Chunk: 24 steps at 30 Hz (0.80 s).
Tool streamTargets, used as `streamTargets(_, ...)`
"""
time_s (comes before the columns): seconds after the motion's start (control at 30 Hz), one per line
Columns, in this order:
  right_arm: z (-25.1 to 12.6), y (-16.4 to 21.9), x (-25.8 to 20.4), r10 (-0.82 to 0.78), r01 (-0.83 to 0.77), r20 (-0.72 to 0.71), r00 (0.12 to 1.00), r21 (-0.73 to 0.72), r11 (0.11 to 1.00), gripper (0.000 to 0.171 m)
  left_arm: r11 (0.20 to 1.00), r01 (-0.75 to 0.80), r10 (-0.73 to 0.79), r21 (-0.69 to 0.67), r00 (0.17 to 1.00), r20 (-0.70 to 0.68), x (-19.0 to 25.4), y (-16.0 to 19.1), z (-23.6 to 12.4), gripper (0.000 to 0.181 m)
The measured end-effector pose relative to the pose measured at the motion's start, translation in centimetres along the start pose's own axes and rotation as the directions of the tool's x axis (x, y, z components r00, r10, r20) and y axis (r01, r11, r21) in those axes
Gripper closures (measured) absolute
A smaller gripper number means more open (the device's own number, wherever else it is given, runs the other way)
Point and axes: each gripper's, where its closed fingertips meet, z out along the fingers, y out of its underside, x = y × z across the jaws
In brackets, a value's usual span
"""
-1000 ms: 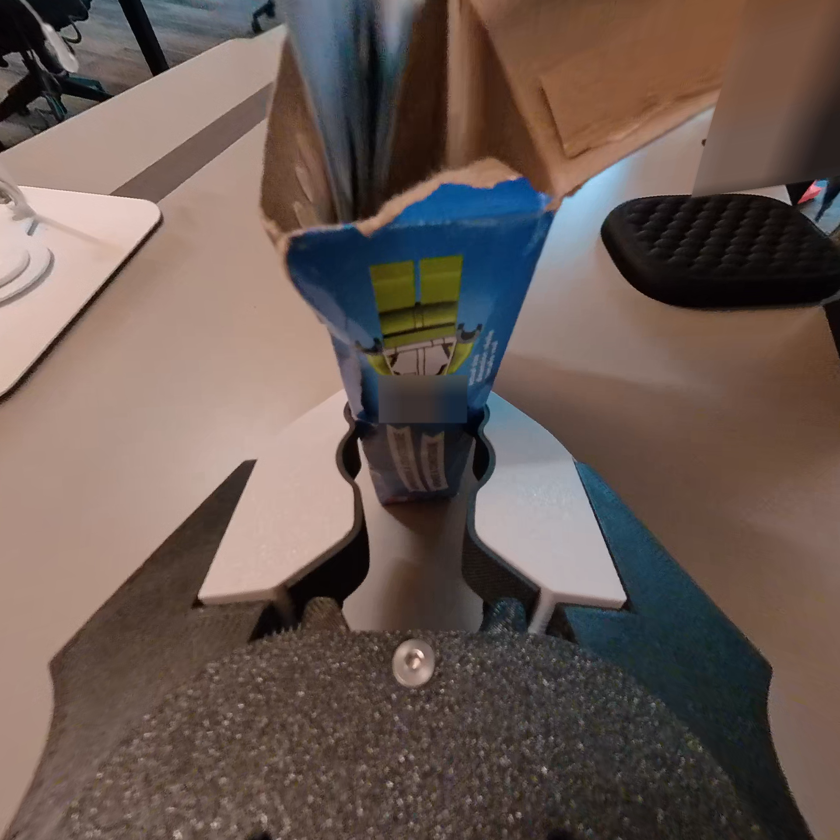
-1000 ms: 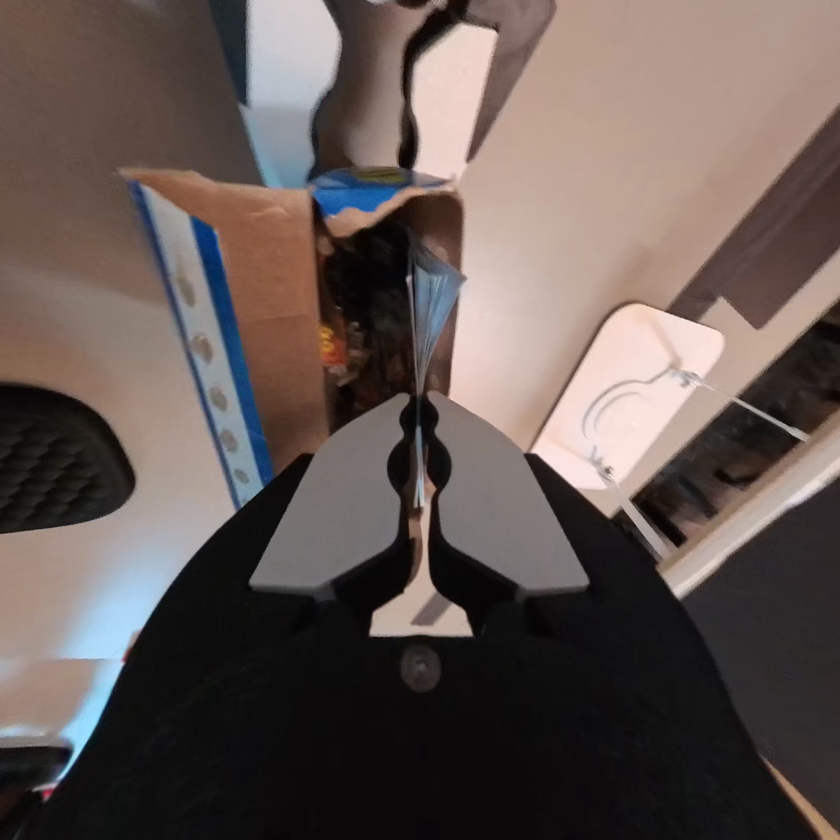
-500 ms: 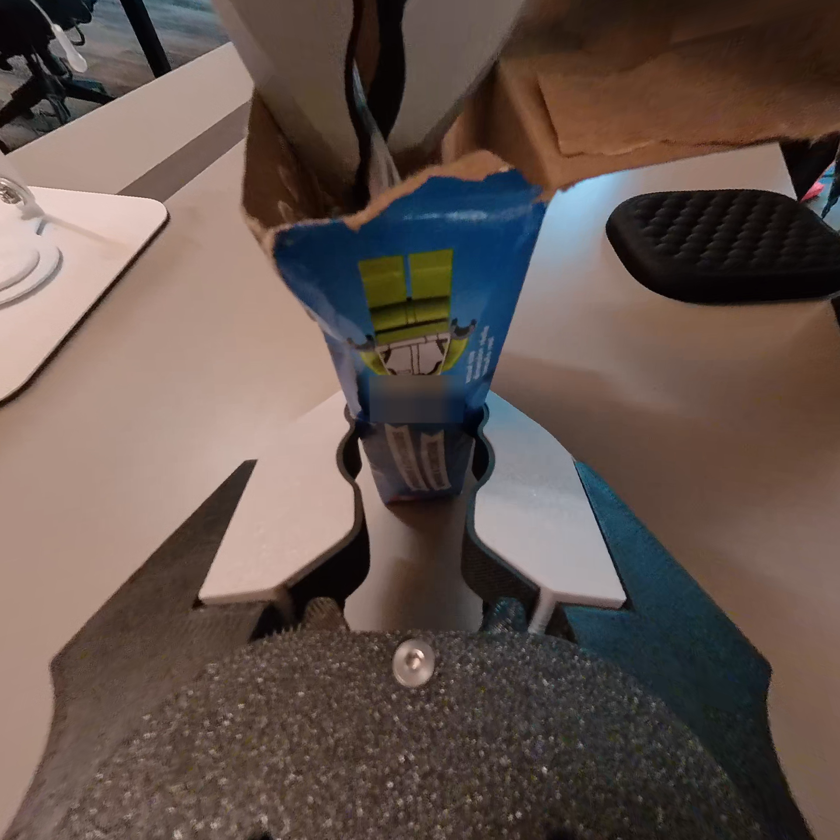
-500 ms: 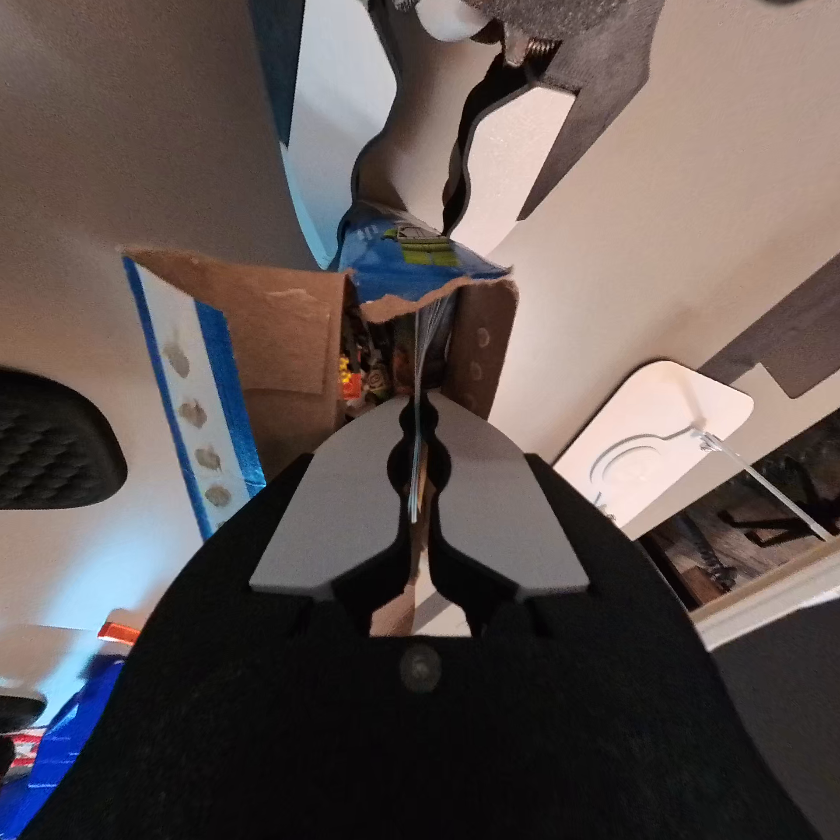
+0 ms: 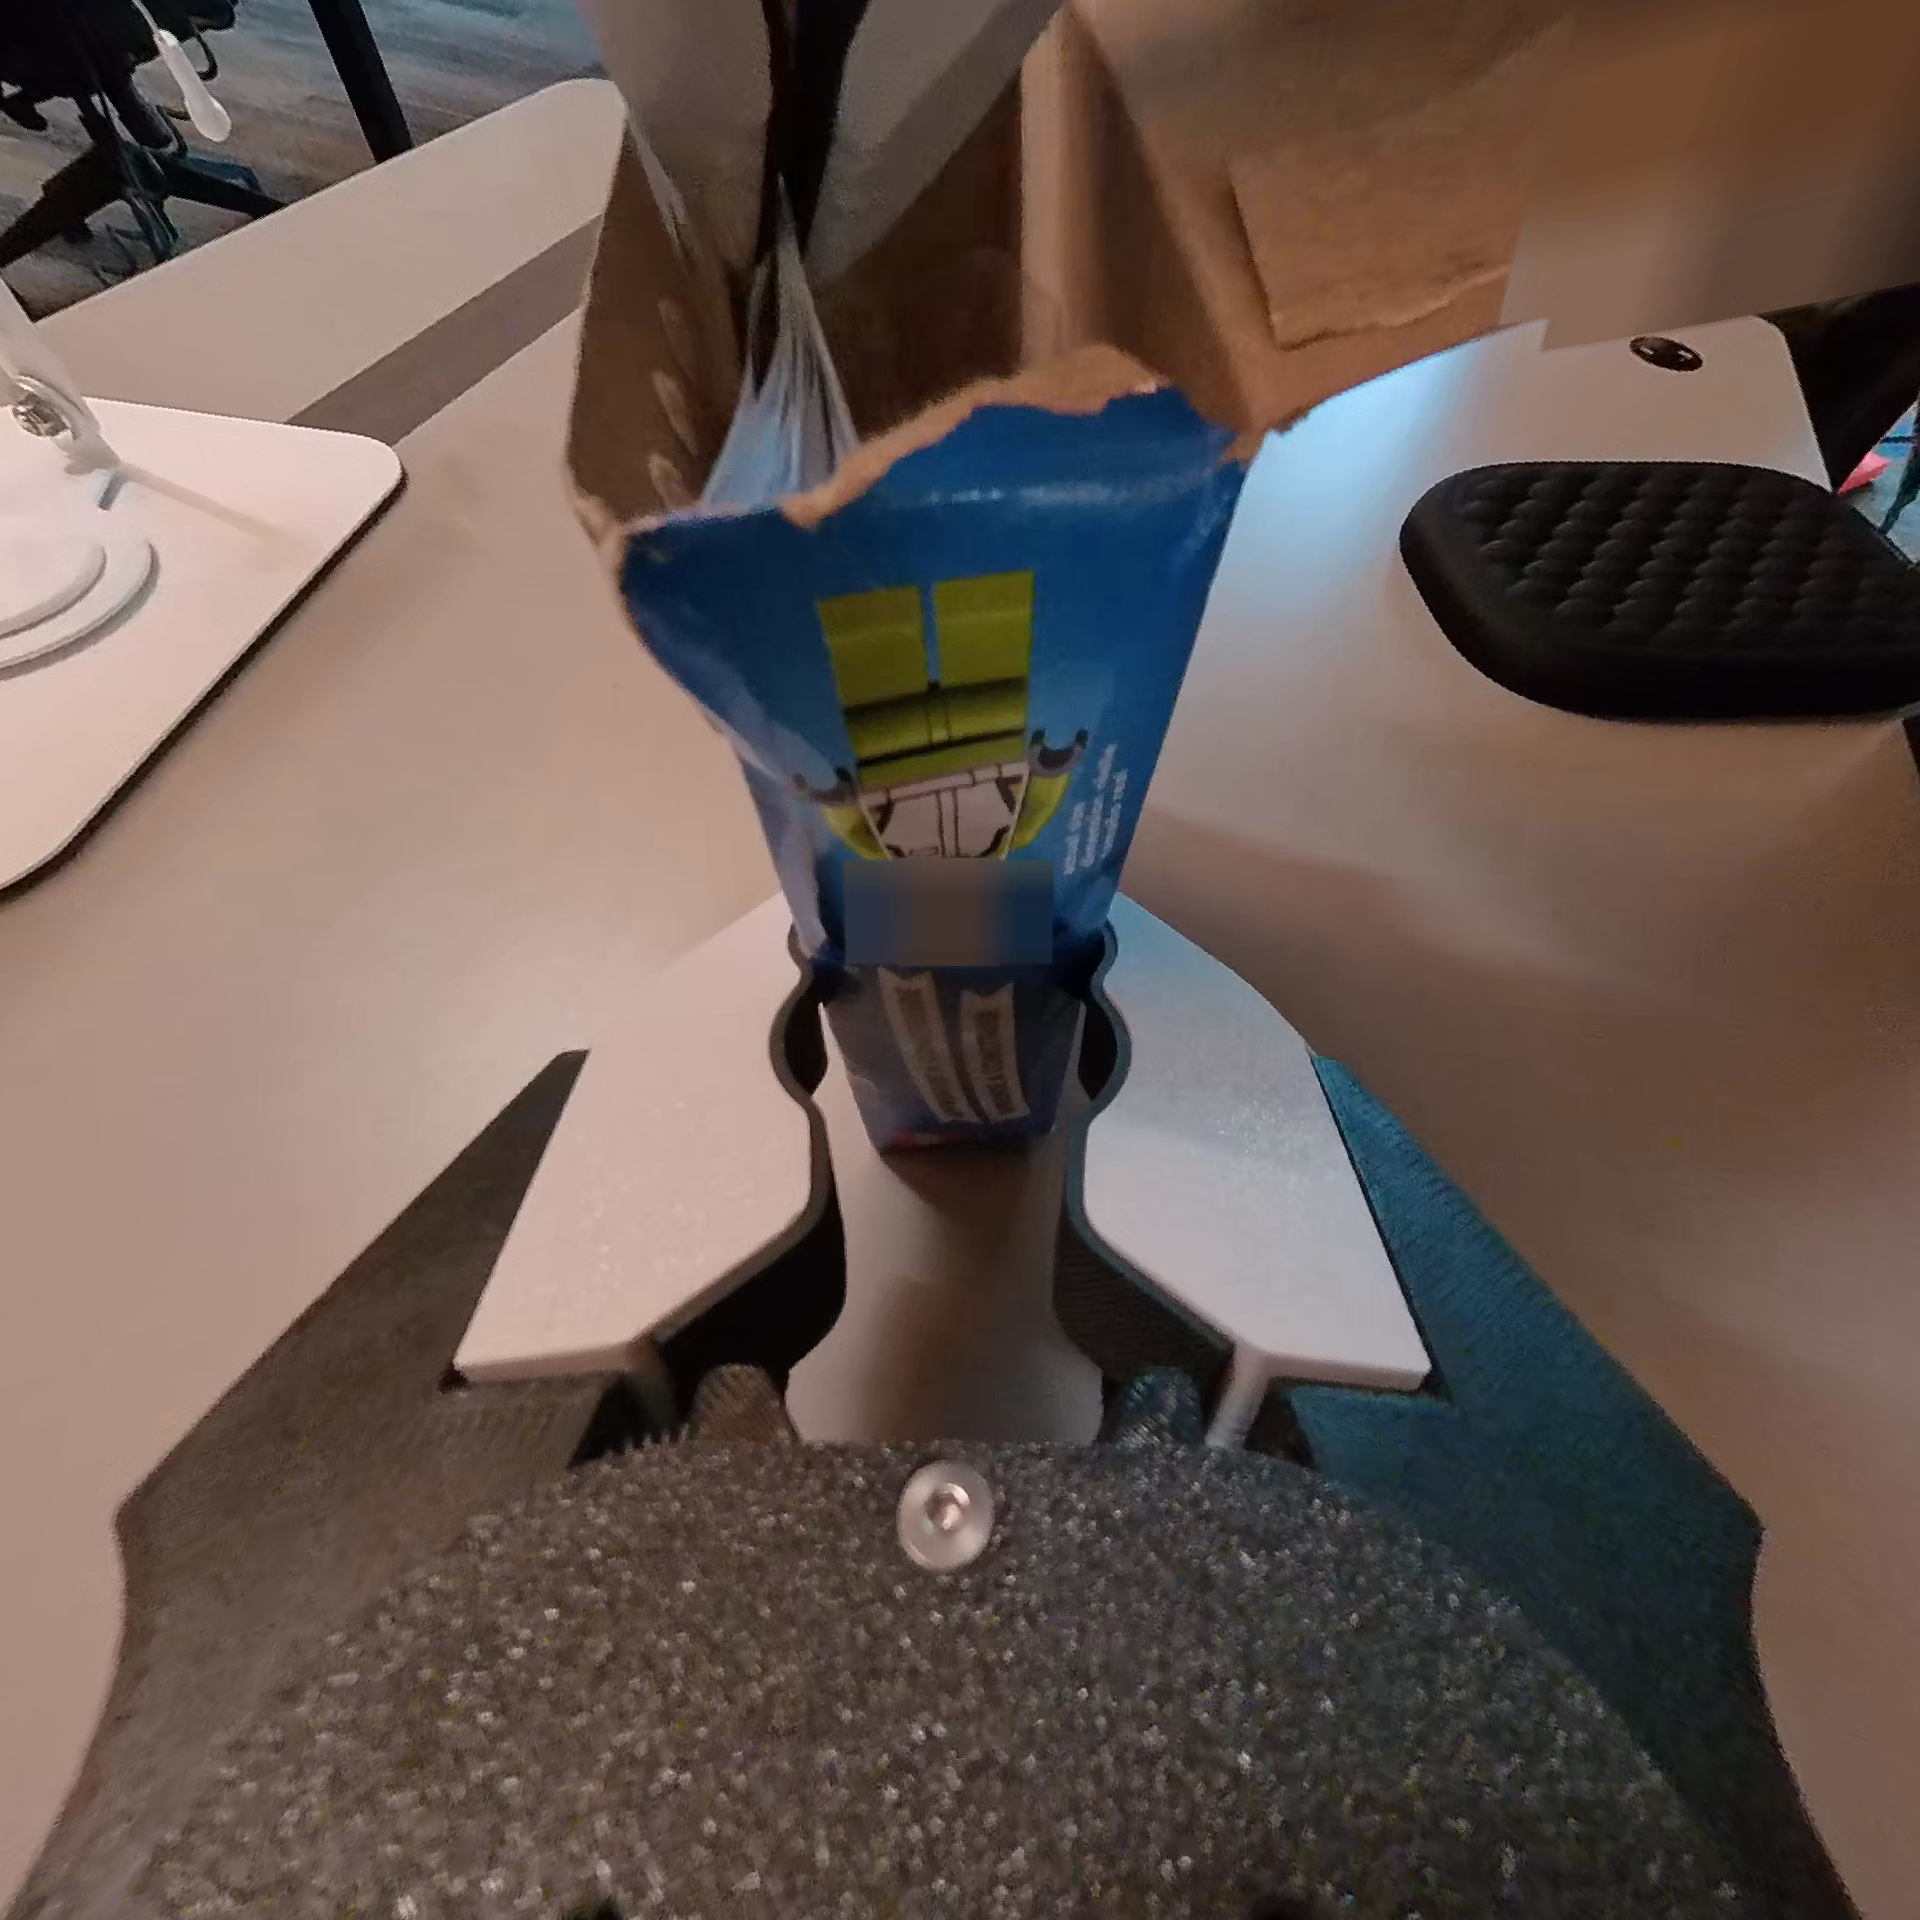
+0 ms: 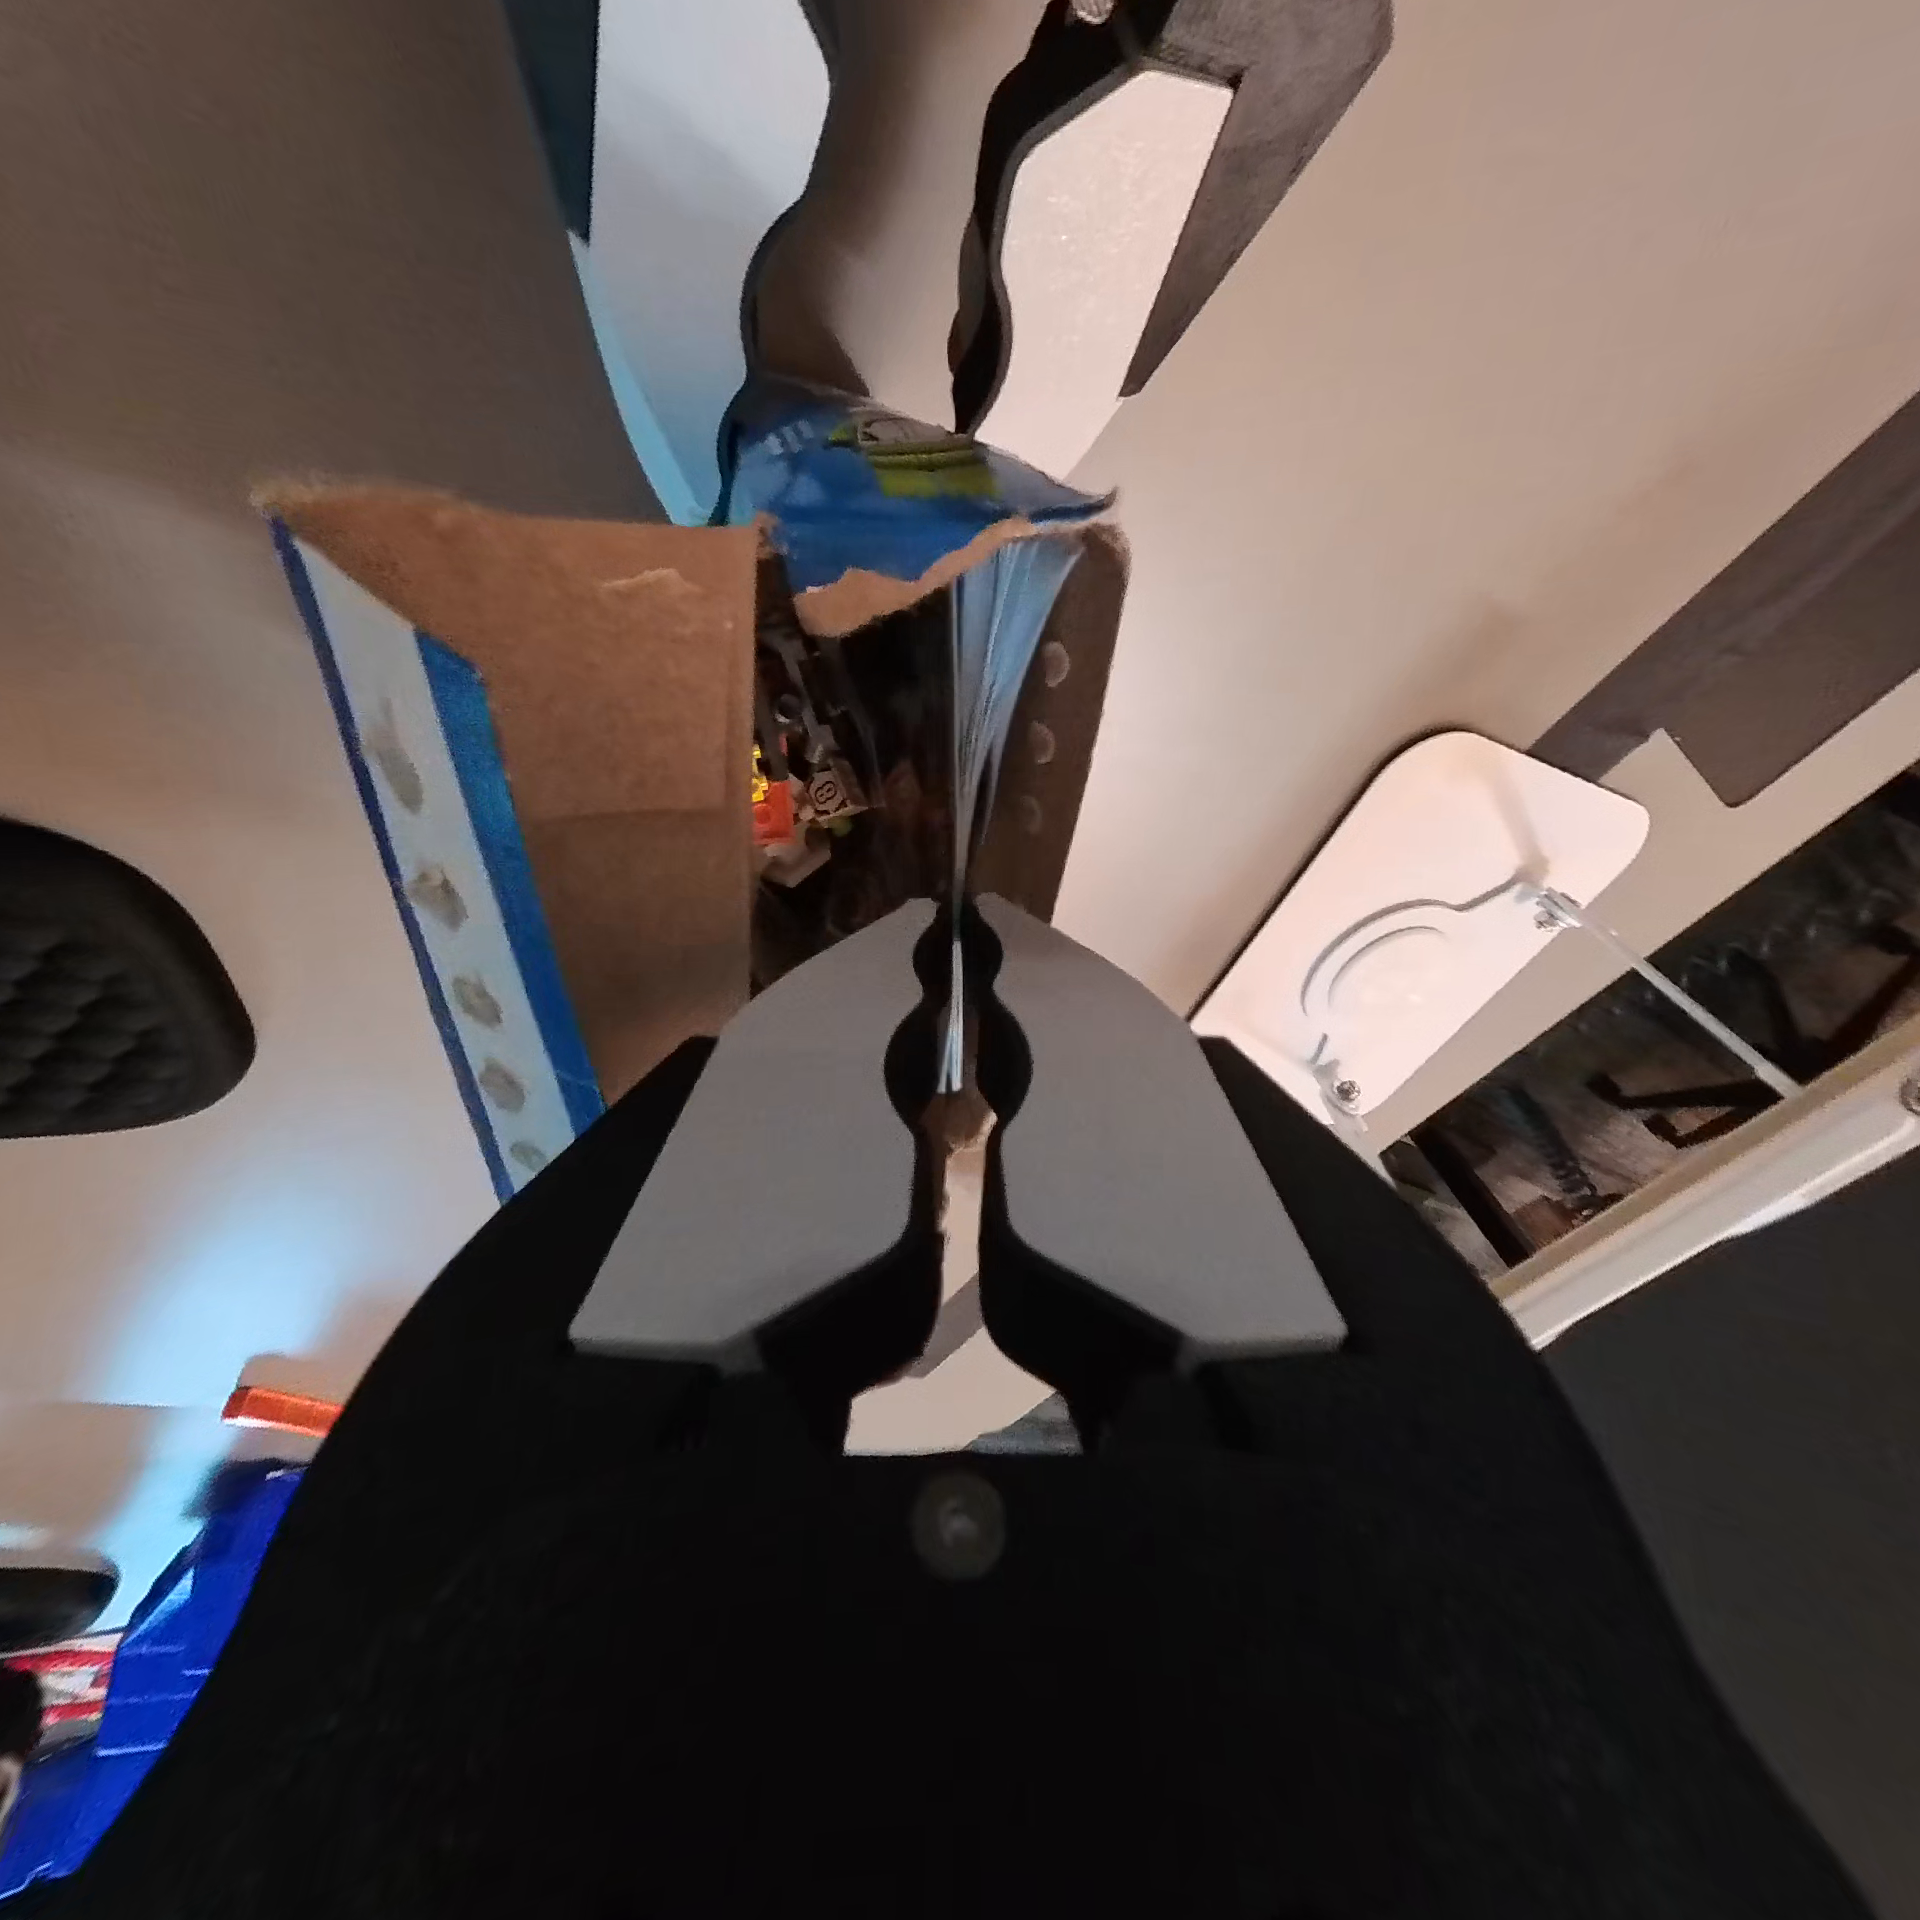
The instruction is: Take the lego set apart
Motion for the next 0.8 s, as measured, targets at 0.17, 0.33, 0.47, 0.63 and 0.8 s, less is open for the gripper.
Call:
streamTargets(0.17,0.2,-0.1,-0.1,0.008,-0.008,0.009,1.000,0.011,1.000,0.170,1.000,0.005,-0.005,-0.005,1.000,0.003,-0.1,0.0,0.0,0.135)
streamTargets(0.33,0.5,-0.2,0.0,0.009,-0.009,-0.011,1.000,0.020,1.000,0.170,1.000,0.006,-0.006,-0.010,1.000,0.007,-0.2,0.0,-0.1,0.135)
streamTargets(0.47,0.4,-0.1,0.2,0.013,-0.012,-0.031,0.999,0.023,1.000,0.170,1.000,0.008,-0.008,-0.008,1.000,0.008,-0.2,0.0,-0.1,0.135)
streamTargets(0.63,-2.7,0.5,2.0,0.130,-0.111,-0.155,0.979,0.128,0.986,0.162,1.000,-0.013,0.014,-0.009,1.000,0.017,-0.1,0.0,-0.1,0.136)
streamTargets(0.8,-8.0,3.1,3.4,0.405,-0.290,-0.236,0.883,0.403,0.868,0.140,1.000,-0.018,0.018,-0.006,1.000,0.014,-0.1,0.0,-0.1,0.136)
